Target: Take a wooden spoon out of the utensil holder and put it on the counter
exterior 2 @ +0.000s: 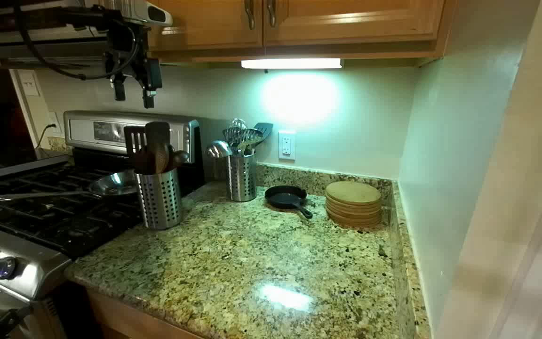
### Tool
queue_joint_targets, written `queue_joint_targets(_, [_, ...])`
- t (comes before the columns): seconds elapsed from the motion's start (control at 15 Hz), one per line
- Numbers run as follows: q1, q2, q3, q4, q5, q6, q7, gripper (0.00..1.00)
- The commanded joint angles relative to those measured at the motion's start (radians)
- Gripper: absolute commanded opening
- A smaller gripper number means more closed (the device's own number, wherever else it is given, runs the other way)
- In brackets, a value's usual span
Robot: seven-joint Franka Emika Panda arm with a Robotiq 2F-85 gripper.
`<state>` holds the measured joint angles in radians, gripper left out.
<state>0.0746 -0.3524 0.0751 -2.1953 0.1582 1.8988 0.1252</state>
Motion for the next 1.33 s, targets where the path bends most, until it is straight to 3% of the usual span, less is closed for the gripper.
queue_joint_targets(0.0, [-0.003,0.000,0.003,0.002,0.001,-0.002,-0.001,1.00])
queue_joint_targets(0.67, [-0.008,0.016,0.001,0.000,-0.016,0.022,-0.015,1.00])
queue_joint_targets(1.0, [-0.002,0.066,0.016,-0.004,-0.126,0.082,-0.081,1.00])
queue_joint_targets(1.27, [0.010,0.105,0.011,-0.026,-0.140,0.147,-0.167,1.00])
